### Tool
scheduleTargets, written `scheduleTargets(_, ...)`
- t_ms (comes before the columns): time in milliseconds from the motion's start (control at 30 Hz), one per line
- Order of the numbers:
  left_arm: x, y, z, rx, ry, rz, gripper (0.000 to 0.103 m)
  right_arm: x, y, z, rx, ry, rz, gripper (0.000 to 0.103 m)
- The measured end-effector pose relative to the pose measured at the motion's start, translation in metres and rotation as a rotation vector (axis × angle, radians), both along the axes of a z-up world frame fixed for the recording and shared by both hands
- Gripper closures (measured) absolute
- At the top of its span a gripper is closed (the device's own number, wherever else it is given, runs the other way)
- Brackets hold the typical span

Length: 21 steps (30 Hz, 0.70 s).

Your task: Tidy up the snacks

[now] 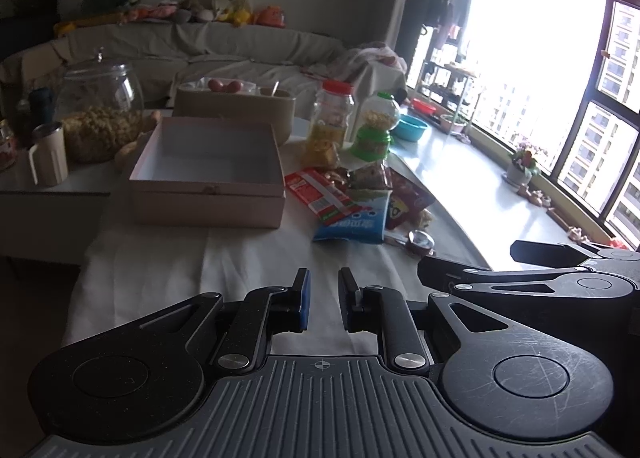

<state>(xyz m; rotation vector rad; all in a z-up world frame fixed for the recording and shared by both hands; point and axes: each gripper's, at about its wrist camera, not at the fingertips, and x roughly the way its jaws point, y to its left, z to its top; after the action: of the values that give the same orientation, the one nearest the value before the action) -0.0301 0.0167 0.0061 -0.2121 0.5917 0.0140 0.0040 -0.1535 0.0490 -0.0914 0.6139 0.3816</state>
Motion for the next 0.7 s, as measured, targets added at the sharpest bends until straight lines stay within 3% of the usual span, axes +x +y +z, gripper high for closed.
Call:
scheduleTargets(233,0.034,-0.006,-0.015,0.026,0.067,0.006,0.084,0.018,-0.025,-0.011,0.030,-0.149,-0.010,0.000)
scheduleTargets(367,0.061,-0.013,-0.030,0.011,0.107,-0.046,0.084,0.047,-0.048,-0.036,0.039,-0.038,-0.079,0.000)
scheduleTargets(467,0.089,-0.011,-0.046,-0.068,0.118,-0.137,0.084,0.067,-0.064,-0.058,0.067,0.046,-0.127,0.000)
scheduleTargets(600,0.126,0.003,-0.068,-0.189,0.120,-0.155,0.084,0.079,-0.070,-0.085,0.004,0.013,-0.158,0.000)
scheduleTargets(700,0.143,0.014,-0.079,-0.179,0.132,-0.087,0.084,0.091,-0.063,-0.096,-0.043,-0.002,-0.128,0.000)
